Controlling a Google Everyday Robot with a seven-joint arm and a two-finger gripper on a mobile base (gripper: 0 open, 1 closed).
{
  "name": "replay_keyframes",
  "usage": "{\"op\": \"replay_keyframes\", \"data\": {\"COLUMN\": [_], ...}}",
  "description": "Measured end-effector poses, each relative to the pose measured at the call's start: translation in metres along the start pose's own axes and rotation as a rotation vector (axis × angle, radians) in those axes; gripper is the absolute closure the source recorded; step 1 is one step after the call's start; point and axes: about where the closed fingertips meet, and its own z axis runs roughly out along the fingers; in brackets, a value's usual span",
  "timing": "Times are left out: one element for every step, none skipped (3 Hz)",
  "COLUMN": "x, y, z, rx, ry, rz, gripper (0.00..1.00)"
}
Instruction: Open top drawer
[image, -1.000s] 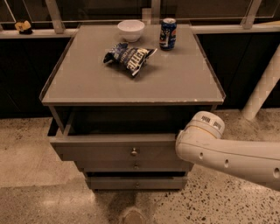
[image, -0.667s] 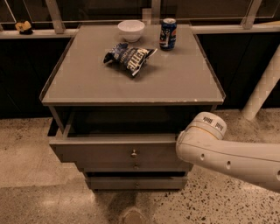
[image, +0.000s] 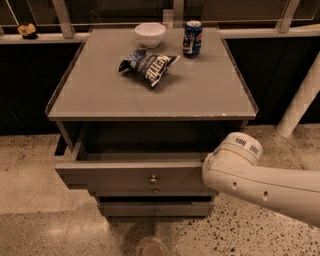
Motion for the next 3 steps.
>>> {"op": "replay_keyframes", "data": {"x": [0.0096,0.0074,0.0059], "y": [0.0104,0.0102,0.0108], "z": [0.0025,0.0015,-0.0018], "rx": [-0.010,-0.010,-0.010], "ry": [0.017,0.016,0.010], "rz": [0.005,0.005,0.016], "gripper": [1.00,1.00,1.00]}}
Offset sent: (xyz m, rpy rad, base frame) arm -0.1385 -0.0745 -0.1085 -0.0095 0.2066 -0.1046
